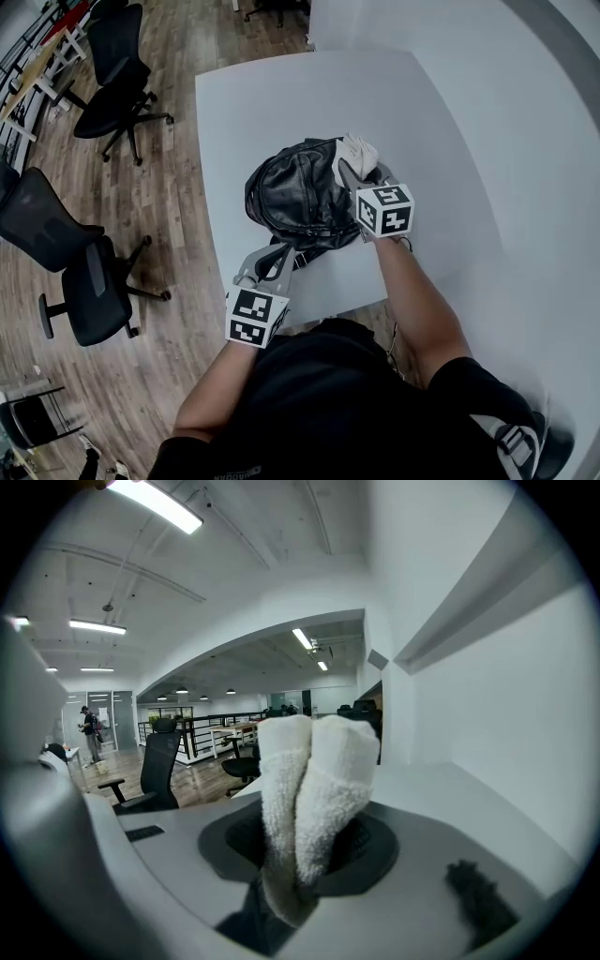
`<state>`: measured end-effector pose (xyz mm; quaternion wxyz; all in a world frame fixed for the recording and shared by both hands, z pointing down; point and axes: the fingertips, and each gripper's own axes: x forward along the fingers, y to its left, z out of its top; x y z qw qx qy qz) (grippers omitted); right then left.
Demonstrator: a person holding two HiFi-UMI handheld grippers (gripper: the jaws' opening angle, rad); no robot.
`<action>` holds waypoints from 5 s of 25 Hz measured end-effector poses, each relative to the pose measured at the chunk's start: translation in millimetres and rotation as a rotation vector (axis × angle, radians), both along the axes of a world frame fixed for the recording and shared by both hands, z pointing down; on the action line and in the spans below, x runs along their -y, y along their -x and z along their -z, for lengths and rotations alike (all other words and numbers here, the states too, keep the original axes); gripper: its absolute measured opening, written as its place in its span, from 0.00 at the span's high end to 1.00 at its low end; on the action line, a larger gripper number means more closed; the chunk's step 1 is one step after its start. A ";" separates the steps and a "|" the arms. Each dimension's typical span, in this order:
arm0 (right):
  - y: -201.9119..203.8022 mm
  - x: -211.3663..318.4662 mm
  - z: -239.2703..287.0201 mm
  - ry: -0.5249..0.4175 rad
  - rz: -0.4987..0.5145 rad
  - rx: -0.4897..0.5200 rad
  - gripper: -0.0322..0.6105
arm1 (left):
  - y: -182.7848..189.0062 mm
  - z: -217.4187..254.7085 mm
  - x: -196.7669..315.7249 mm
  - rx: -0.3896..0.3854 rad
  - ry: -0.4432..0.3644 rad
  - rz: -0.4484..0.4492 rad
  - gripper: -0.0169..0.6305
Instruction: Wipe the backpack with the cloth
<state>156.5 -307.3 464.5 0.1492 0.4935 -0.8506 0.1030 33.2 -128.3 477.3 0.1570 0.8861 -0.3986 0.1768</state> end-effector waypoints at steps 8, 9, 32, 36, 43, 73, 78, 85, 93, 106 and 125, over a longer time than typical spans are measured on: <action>-25.6 0.8 9.1 -0.022 -0.051 -0.007 0.78 | -4.2 1.7 -1.2 -0.003 -0.007 -0.019 0.96; -28.4 0.5 10.2 -0.025 -0.056 -0.009 0.78 | -4.8 2.1 -1.2 -0.005 -0.008 -0.019 0.96; 14.8 -46.2 15.3 -0.031 -0.040 0.009 0.78 | 25.8 2.8 -9.5 -0.013 -0.013 -0.023 0.96; 47.7 -64.0 -8.6 0.029 -0.009 0.044 0.78 | 40.2 -1.2 -9.6 -0.008 -0.010 -0.017 0.96; 109.8 -90.5 -46.5 0.129 0.060 0.086 0.78 | 71.3 -9.0 -9.8 -0.001 -0.004 0.020 0.96; 145.9 -111.9 -87.9 0.210 0.144 0.027 0.78 | 90.9 -27.8 -15.4 -0.004 0.034 0.041 0.96; 131.8 -115.2 -90.1 0.210 0.142 0.011 0.78 | 75.1 -30.0 -14.6 -0.001 0.036 0.017 0.96; 107.3 -120.1 -85.1 0.203 0.131 -0.006 0.78 | 53.8 -29.0 -11.6 -0.006 0.043 -0.001 0.96; 76.3 -125.3 -77.6 0.189 0.113 -0.016 0.78 | 33.4 -30.1 -11.7 -0.003 0.044 -0.006 0.96; 31.4 -133.2 -70.4 0.195 0.073 -0.006 0.78 | 11.9 -26.6 -9.4 0.007 0.037 0.006 0.96; -20.8 -133.1 -56.9 0.176 0.084 -0.006 0.78 | -23.4 -21.6 -3.7 0.022 0.026 0.026 0.96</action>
